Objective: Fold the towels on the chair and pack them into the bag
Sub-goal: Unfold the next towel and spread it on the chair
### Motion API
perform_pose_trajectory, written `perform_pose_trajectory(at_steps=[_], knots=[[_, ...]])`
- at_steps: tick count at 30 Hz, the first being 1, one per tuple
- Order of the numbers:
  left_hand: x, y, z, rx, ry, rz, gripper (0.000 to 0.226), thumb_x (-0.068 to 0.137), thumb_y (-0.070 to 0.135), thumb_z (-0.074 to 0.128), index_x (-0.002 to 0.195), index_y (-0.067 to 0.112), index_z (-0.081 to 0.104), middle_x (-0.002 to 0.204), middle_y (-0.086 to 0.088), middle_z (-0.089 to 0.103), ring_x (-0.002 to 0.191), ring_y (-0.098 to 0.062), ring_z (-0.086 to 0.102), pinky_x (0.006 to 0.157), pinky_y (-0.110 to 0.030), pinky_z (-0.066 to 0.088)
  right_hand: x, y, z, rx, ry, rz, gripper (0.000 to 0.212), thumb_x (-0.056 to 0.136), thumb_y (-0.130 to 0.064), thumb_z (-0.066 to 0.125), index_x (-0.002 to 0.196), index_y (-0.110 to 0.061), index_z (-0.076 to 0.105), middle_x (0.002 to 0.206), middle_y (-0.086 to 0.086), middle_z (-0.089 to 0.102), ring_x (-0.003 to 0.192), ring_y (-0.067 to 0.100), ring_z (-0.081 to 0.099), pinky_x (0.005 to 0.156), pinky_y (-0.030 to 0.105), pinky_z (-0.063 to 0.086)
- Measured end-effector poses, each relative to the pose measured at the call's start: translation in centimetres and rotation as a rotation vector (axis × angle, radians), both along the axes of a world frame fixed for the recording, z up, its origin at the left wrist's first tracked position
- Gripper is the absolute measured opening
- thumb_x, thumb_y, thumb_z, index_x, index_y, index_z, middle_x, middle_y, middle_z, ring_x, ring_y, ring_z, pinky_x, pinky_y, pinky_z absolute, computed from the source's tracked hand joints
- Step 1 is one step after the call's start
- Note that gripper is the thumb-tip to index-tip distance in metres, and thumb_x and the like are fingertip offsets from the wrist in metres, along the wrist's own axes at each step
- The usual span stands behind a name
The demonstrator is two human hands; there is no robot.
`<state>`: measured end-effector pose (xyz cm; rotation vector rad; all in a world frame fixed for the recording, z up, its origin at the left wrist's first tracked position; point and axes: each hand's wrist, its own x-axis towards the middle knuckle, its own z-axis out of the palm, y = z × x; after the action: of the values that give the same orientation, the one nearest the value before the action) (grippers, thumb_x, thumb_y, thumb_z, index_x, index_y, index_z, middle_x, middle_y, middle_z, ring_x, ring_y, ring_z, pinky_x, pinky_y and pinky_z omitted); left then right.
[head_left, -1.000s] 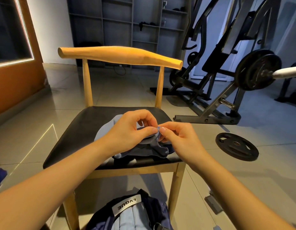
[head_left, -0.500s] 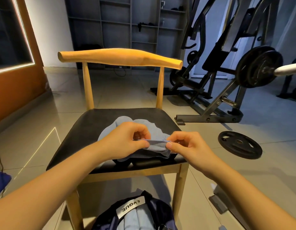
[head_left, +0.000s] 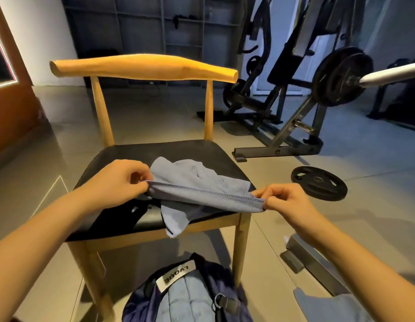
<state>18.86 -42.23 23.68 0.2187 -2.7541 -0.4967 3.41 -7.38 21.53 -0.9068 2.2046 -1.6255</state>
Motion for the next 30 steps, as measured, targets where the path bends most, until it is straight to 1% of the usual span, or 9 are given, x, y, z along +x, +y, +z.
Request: perform_pose_trajectory(at_steps=[5,8,10,13,16,19,24,27,30], knots=[[-1.4,-0.5,-0.5,0.352,0.121,0.086,0.014,0.093,0.010,0.070,0.086,0.020,0.078,0.076,0.006,0.075,0.070,-0.003,0.067,0.073,-0.026,0.055,-0.5,0.1,-0.1,-0.166,-0.093,-0.100,0.037,0.086,-0.010,0.058,0.050,-0.016,0.062,0.100,0.012,0.076,0.103,0.022,0.070,0.070,0.023,0.057],[-2.8,-0.8,-1.2,0.635,0.235,0.182,0.021,0.094,0.009,0.070,0.078,0.021,0.079,0.081,-0.007,0.075,0.073,-0.013,0.063,0.075,-0.029,0.053,-1.0,-0.1,-0.1,-0.339,-0.269,-0.194,0.028,0.074,-0.017,0.053,0.046,-0.016,0.058,0.091,0.015,0.073,0.100,0.023,0.068,0.073,0.024,0.051],[-3.3,-0.6,-1.2,0.783,0.300,0.201,0.024,0.094,0.011,0.071,0.077,0.025,0.081,0.082,-0.007,0.075,0.079,-0.019,0.064,0.080,-0.035,0.054,-1.3,-0.2,0.0,-0.496,-0.424,-0.229,0.032,0.083,-0.008,0.046,0.051,-0.011,0.049,0.068,0.006,0.065,0.086,0.021,0.061,0.070,0.025,0.045],[-4.2,1.5,-0.5,0.908,0.347,0.077,0.023,0.095,0.011,0.068,0.084,0.026,0.082,0.085,0.000,0.078,0.081,-0.013,0.069,0.076,-0.023,0.057,-1.8,-0.7,0.3,-0.690,-0.606,-0.263,0.053,0.088,0.001,0.033,0.040,-0.019,0.041,0.049,-0.003,0.041,0.057,0.010,0.041,0.061,0.021,0.037],[-6.2,4.7,0.5,0.772,0.392,-0.044,0.016,0.096,0.008,0.066,0.092,0.014,0.080,0.089,0.000,0.077,0.082,-0.006,0.067,0.077,-0.019,0.053,-2.2,-1.4,-0.2,-0.690,-0.686,-0.280,0.056,0.089,0.001,0.035,0.037,-0.021,0.041,0.050,-0.003,0.040,0.051,0.008,0.038,0.059,0.018,0.038],[-9.1,7.9,0.8,0.611,0.420,-0.115,0.012,0.094,0.005,0.067,0.092,0.010,0.077,0.087,0.004,0.075,0.080,-0.001,0.066,0.076,-0.013,0.050,-3.1,-2.0,-1.7,-0.541,-0.760,-0.378,0.043,0.087,-0.002,0.040,0.046,-0.015,0.046,0.055,0.001,0.050,0.052,0.011,0.050,0.054,0.021,0.045],[-13.3,11.6,-2.4,0.254,0.132,-0.282,0.009,0.100,0.024,0.060,0.097,0.024,0.070,0.093,0.010,0.071,0.089,-0.007,0.064,0.081,-0.027,0.052,-4.3,-1.3,-4.4,-0.342,-0.790,-0.555,0.014,0.061,0.002,0.042,0.061,-0.013,0.041,0.066,0.006,0.045,0.064,0.024,0.045,0.056,0.033,0.040],[-13.8,11.8,-4.5,0.076,0.038,-0.280,0.008,0.102,0.030,0.057,0.098,0.029,0.063,0.086,0.010,0.068,0.077,-0.008,0.059,0.073,-0.038,0.051,-5.4,-1.1,-4.9,-0.226,-0.738,-0.600,0.023,0.083,-0.003,0.043,0.064,-0.015,0.041,0.066,0.007,0.046,0.063,0.023,0.044,0.057,0.031,0.037],[-13.1,11.3,-5.4,0.043,0.107,-0.295,0.008,0.101,0.031,0.059,0.097,0.029,0.065,0.072,0.017,0.063,0.068,-0.004,0.056,0.065,-0.030,0.047,-6.6,-2.2,-4.7,-0.003,-0.506,-0.550,0.030,0.099,-0.039,0.055,0.086,-0.012,0.058,0.081,0.004,0.061,0.076,0.021,0.059,0.064,0.034,0.045]])
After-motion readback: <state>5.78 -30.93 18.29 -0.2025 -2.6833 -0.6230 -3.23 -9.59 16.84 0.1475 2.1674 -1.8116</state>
